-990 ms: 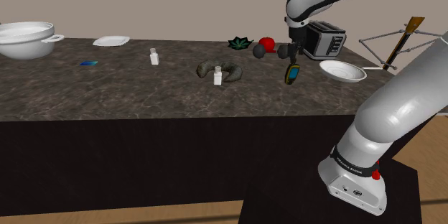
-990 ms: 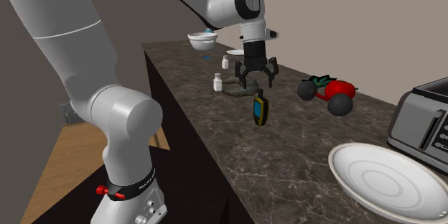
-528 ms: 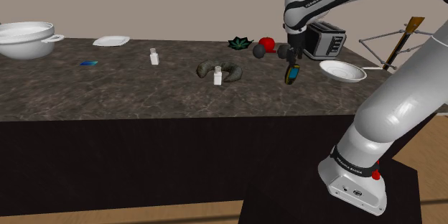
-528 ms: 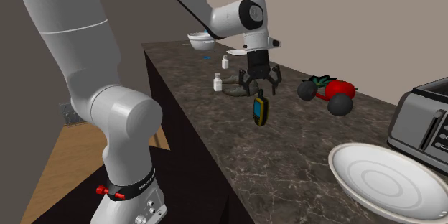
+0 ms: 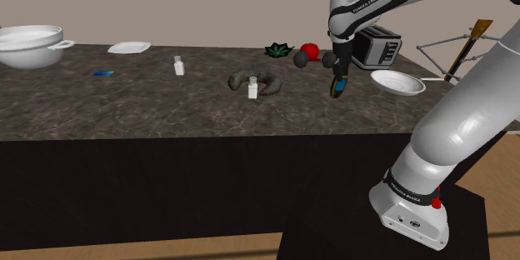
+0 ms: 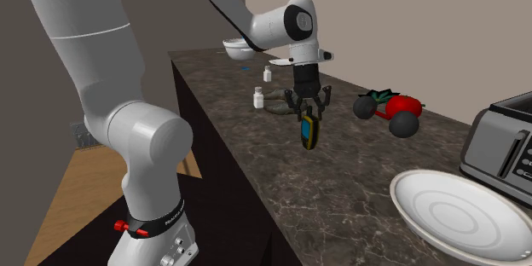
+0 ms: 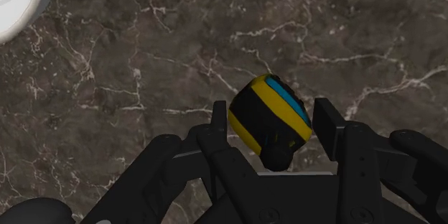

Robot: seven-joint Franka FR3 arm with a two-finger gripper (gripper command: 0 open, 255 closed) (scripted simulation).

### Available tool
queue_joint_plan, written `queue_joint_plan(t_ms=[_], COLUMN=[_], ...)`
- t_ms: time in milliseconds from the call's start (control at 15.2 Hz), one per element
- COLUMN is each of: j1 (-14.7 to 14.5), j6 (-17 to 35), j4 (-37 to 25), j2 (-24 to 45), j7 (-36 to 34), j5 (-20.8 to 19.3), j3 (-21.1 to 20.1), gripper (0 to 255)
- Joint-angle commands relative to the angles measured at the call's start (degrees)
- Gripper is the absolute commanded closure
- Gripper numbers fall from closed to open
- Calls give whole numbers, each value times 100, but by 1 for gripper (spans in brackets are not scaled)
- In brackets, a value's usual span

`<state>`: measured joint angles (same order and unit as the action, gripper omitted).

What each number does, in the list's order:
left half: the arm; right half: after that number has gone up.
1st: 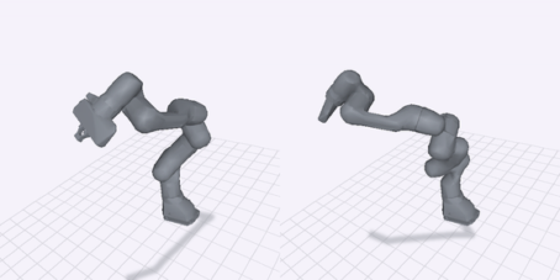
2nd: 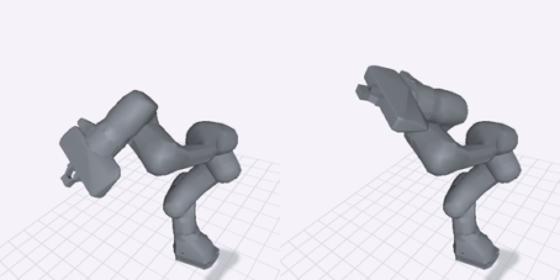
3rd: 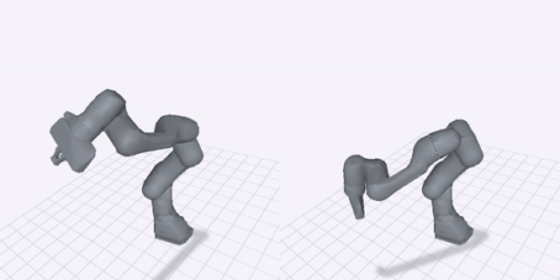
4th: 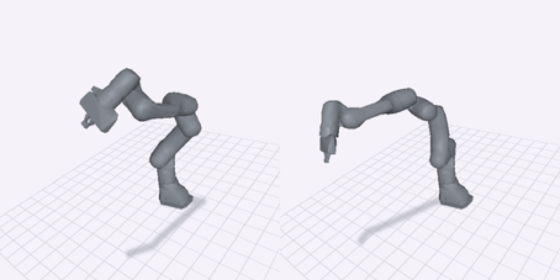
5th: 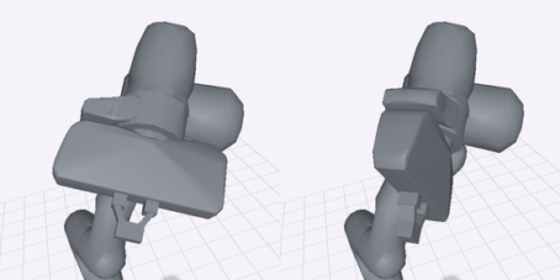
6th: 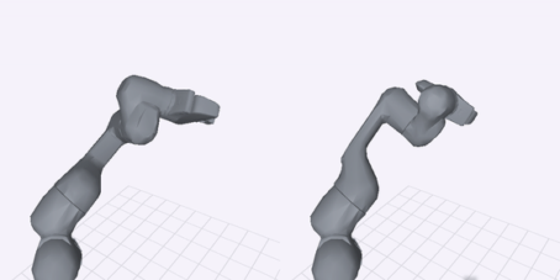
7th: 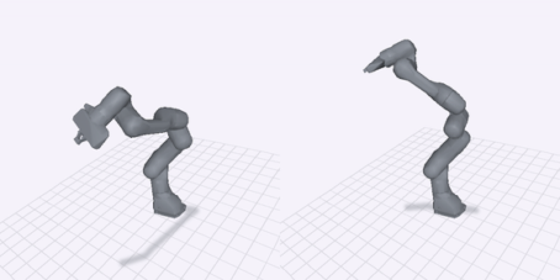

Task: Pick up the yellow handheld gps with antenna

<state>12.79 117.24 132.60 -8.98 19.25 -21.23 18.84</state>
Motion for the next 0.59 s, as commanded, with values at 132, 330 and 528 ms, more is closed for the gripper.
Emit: queue_joint_plan(t_ms=[132, 330, 528], j1=[3, 0, -9], j6=[3, -81, -317], j4=[7, -32, -167], j2=[12, -35, -140], j7=[3, 17, 63], j5=[0, 3, 17], j3=[4, -4, -26], gripper=[255, 255, 255])
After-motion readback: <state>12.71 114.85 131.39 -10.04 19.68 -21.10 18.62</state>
